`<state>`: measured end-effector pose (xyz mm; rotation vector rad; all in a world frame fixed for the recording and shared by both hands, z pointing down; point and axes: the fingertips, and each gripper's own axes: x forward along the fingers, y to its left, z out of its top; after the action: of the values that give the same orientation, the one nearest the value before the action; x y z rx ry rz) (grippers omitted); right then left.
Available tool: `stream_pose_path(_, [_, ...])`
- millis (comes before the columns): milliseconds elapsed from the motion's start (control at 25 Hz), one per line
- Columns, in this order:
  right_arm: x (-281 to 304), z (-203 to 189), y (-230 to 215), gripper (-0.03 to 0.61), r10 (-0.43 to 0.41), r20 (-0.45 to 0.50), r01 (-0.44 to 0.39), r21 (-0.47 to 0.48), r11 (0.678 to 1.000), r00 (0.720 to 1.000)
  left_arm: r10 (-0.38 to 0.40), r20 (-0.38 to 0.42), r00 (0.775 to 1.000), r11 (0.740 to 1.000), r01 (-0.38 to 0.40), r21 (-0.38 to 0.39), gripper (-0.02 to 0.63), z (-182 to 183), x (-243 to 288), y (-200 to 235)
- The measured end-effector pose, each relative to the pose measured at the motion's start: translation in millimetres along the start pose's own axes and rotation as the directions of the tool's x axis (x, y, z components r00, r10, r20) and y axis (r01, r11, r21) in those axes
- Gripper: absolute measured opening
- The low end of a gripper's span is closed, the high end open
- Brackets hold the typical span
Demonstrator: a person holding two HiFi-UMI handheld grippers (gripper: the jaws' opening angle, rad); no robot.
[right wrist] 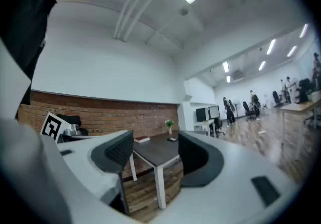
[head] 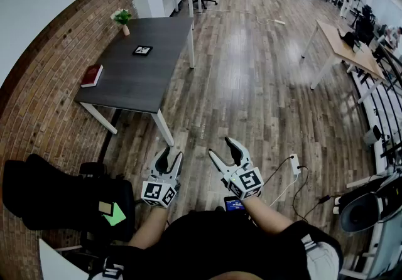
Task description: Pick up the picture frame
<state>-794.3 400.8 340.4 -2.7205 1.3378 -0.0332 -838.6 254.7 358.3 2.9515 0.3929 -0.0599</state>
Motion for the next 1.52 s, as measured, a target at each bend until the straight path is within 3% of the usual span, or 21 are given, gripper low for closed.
stream_pose_path(560, [-20,-13,3,0.282,-0.017,0.007,0.016,0.04,0.999,1.0,-0.025,-0.004,1.0,1.0,0.025,0.014,0.183,4,-20,-23])
stream_pose_path(760, [-34,-7,-12,0.283,-0.024,0.066,0.015,0.129,0.992,0.998,-0.034,0.007,0.999,0.999,0.034,0.018,0.181,7,-23,-40])
stream_pose_path(1120, [-72,-14,-29,0.283,-0.028,0.062,0.021,0.114,0.993,0.998,-0.017,-0.007,1.0,1.0,0.017,0.015,0.172,-9,-28,-63])
stream_pose_path(1320, [-86,7,-54,0.284,-0.004,0.103,-0.002,0.061,0.998,0.995,-0.038,0.021,0.999,0.998,0.036,0.055,0.173,4,-7,-84])
stream_pose_path(1520, [-96,-5,-62,0.284,0.015,0.072,-0.02,0.075,0.997,0.997,-0.029,-0.013,1.0,0.999,0.029,0.018,0.173,-14,-5,-98])
